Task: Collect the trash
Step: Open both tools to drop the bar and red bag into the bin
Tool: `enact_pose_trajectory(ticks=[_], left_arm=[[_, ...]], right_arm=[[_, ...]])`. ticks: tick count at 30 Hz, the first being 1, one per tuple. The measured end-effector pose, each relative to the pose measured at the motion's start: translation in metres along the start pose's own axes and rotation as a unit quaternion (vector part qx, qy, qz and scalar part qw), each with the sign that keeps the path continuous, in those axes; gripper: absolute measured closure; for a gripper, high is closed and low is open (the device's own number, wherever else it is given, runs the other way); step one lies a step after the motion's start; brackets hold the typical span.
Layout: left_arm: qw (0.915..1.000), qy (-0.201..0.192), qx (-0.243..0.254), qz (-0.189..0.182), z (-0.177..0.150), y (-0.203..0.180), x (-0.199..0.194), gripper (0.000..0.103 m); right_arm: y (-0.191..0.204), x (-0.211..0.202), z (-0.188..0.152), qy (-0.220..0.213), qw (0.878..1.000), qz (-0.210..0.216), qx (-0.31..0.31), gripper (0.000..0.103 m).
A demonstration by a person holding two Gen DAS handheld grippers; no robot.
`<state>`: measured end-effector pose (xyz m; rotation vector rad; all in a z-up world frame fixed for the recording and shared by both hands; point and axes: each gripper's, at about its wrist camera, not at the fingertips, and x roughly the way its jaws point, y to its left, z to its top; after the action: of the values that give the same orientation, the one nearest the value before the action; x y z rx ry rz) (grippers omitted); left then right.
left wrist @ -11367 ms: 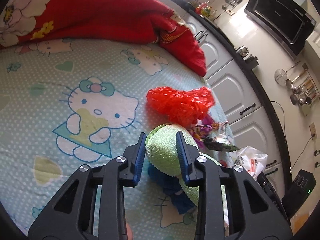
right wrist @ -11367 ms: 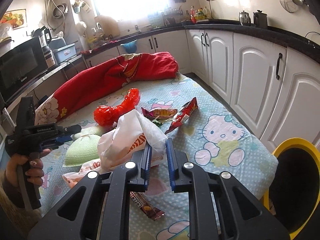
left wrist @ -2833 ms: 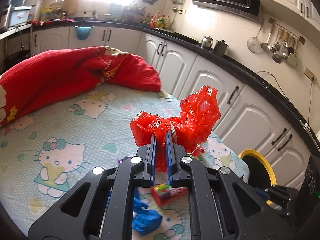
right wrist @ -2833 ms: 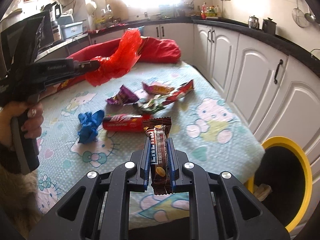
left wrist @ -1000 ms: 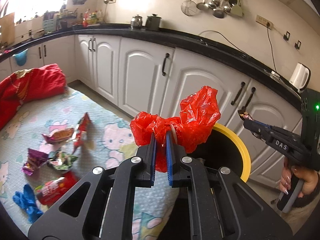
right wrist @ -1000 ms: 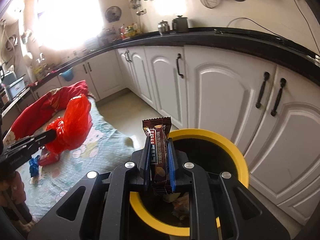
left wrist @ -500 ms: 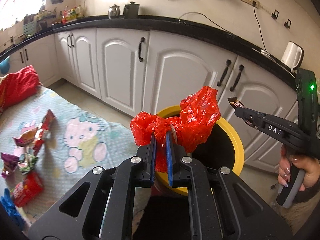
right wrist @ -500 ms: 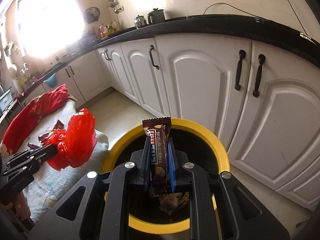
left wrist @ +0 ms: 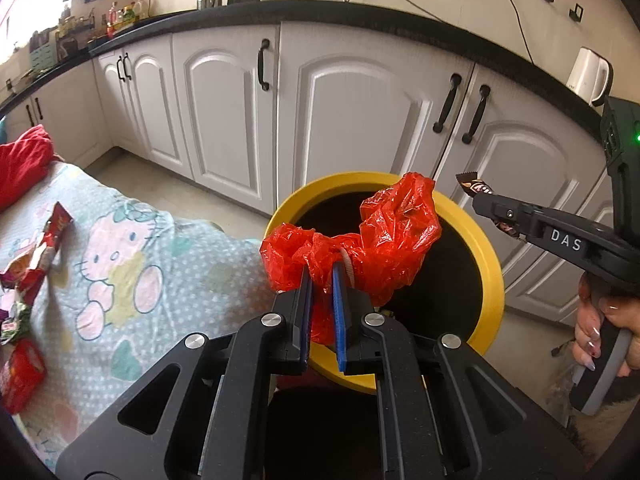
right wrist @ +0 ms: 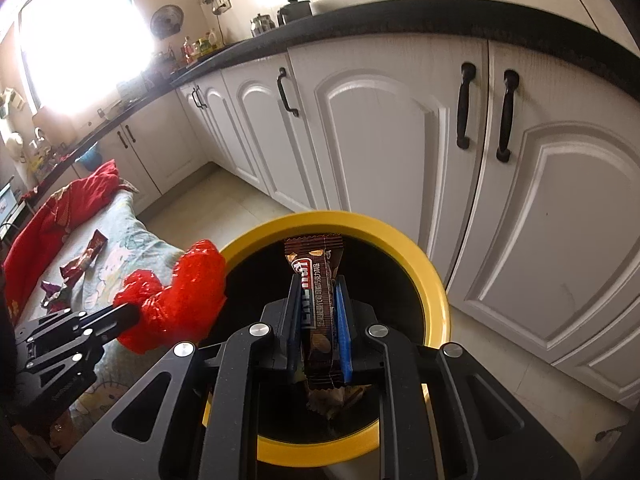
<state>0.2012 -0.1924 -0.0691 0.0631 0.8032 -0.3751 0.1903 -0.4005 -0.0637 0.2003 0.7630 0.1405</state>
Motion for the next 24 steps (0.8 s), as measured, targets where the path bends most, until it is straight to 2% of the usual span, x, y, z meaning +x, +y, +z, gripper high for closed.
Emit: enact_pose_trajectory(ticks=[24], left_arm=[[0.9991,0.038,0.018,-0.006,-0.005,-0.016,0.040,0.095]], right_arm=[[-0.013,0.020,-0.008,0.029,0.999,0.006,0.019,0.084]])
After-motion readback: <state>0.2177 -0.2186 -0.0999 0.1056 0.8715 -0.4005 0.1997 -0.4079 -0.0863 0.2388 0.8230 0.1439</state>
